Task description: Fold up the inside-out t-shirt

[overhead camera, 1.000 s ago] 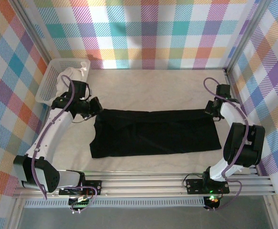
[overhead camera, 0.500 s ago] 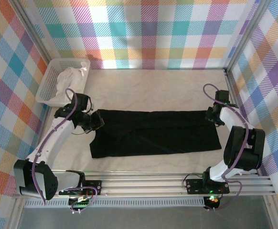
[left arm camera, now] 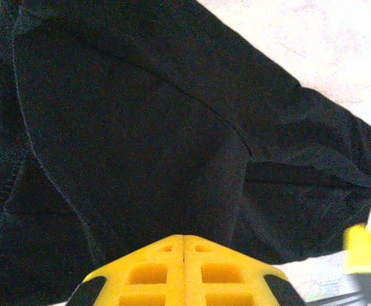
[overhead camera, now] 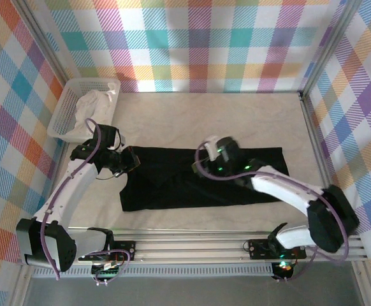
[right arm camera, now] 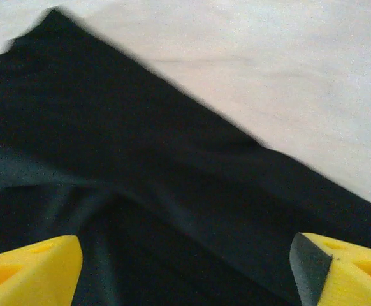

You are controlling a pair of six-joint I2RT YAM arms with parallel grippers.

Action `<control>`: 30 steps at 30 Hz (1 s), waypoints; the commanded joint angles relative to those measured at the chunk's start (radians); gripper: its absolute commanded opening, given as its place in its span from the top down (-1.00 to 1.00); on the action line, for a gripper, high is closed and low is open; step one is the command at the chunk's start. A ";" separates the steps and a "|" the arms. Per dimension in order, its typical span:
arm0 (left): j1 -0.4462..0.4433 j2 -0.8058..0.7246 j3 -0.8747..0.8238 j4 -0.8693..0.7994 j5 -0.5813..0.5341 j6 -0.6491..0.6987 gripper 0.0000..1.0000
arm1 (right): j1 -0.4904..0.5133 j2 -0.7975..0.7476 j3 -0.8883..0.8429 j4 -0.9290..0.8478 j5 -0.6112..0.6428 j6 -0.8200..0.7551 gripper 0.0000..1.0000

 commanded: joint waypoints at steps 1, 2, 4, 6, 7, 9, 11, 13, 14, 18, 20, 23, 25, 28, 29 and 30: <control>-0.001 -0.003 0.003 0.021 0.017 -0.019 1.00 | 0.142 0.122 0.048 0.237 0.051 -0.059 -0.79; -0.002 -0.003 0.002 0.022 0.016 -0.019 1.00 | 0.173 0.155 0.059 0.278 0.068 -0.071 -0.81; -0.001 0.000 -0.002 0.022 0.016 -0.020 1.00 | 0.228 0.233 0.091 0.357 0.124 -0.097 -0.85; -0.001 -0.002 -0.006 0.023 0.018 -0.019 1.00 | 0.272 0.298 0.124 0.414 0.196 -0.117 -0.89; -0.001 -0.003 -0.008 0.025 0.016 -0.020 1.00 | 0.296 0.331 0.140 0.448 0.239 -0.163 -0.90; -0.001 -0.004 -0.012 0.028 0.013 -0.021 1.00 | 0.329 0.382 0.163 0.500 0.300 -0.191 -0.92; 0.000 -0.008 -0.017 0.031 0.010 -0.021 1.00 | 0.351 0.424 0.183 0.539 0.357 -0.207 -0.94; -0.001 -0.011 -0.021 0.032 0.008 -0.022 1.00 | 0.371 0.458 0.198 0.574 0.394 -0.239 -0.95; -0.001 -0.011 -0.022 0.032 0.008 -0.022 1.00 | 0.380 0.470 0.201 0.592 0.405 -0.250 -0.96; -0.001 -0.010 -0.024 0.035 0.008 -0.024 1.00 | 0.405 0.514 0.216 0.626 0.440 -0.277 -0.98; -0.002 -0.011 -0.024 0.035 0.008 -0.024 1.00 | 0.414 0.534 0.222 0.664 0.464 -0.291 -0.98; -0.001 -0.011 -0.026 0.035 0.007 -0.025 1.00 | 0.423 0.567 0.248 0.675 0.519 -0.294 -0.98; -0.001 -0.013 -0.026 0.035 0.005 -0.024 1.00 | 0.429 0.590 0.267 0.679 0.564 -0.297 -0.97; 0.000 -0.015 -0.028 0.035 0.000 -0.027 1.00 | 0.436 0.614 0.284 0.685 0.600 -0.303 -0.96; -0.001 -0.015 -0.030 0.037 -0.003 -0.028 1.00 | 0.438 0.619 0.286 0.685 0.617 -0.302 -0.96; 0.000 -0.014 -0.031 0.038 -0.003 -0.030 1.00 | 0.440 0.623 0.287 0.682 0.650 -0.301 -0.96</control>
